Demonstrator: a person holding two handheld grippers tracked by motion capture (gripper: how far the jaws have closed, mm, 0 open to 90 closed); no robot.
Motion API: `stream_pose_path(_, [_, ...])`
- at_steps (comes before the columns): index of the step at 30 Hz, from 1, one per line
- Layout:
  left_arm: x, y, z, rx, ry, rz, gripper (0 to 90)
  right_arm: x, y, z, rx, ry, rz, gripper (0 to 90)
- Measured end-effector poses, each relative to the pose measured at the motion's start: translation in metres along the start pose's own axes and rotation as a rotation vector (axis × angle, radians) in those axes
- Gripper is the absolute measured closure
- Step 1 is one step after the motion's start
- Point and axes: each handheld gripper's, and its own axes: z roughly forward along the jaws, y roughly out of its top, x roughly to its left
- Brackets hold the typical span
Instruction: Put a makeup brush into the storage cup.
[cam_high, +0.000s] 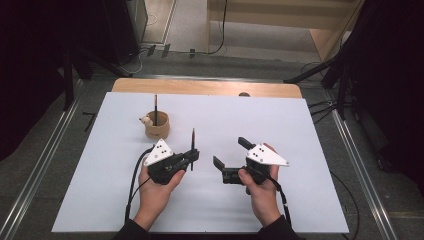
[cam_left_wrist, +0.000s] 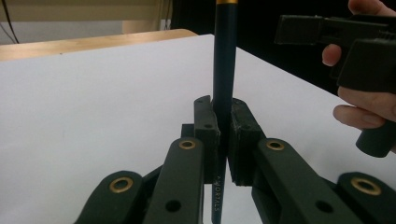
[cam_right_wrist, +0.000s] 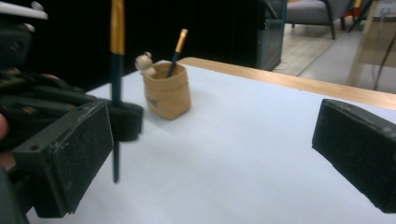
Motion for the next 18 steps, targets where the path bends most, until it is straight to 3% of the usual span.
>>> stream_pose_path(18, [0.015,0.006,-0.010,-0.040,0.037,-0.020,84.3,-0.022,-0.010,-0.011,0.005,-0.094,-0.053,0.0])
